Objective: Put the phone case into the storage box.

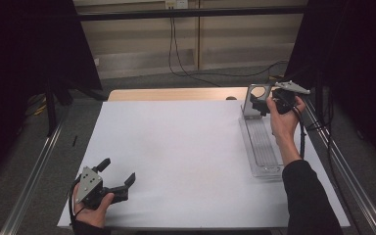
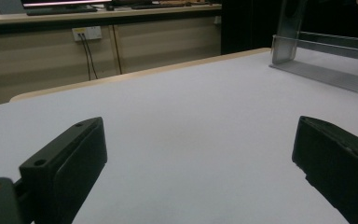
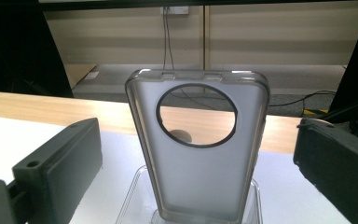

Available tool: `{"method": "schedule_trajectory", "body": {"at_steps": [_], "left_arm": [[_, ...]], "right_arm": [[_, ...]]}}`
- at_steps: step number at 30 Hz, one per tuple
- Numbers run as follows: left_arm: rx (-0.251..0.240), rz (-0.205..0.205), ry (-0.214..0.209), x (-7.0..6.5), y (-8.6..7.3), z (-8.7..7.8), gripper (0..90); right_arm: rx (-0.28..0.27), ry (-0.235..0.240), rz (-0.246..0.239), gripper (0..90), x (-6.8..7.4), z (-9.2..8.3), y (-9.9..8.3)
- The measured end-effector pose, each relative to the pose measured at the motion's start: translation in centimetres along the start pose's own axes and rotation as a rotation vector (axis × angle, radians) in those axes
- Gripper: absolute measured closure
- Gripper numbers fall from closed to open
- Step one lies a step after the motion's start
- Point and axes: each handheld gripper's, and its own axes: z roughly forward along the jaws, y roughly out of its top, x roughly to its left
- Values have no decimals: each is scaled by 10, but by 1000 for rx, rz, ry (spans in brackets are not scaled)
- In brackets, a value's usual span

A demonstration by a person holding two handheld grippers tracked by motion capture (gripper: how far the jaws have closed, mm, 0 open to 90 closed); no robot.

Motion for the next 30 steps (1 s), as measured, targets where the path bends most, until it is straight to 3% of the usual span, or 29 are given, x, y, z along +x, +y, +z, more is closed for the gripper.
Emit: {"method": "schedule_trajectory", "body": {"at_steps": [7,10,17,30], "left_arm": [[-9,-15,7,0,0,-4,31],[-7,5,4,1,0,-5,31],[-12,-6,9,-1,0,-8,31],[-7,9,7,-1,1,-8,31]], "right_arm": [[-9,28,0,10,3,-4,-4],[0,26,-15,10,3,-6,-6],[-29,35,-12,12,-1,-17,-7],[-54,70,-27,13,-7,-36,-12]]}}
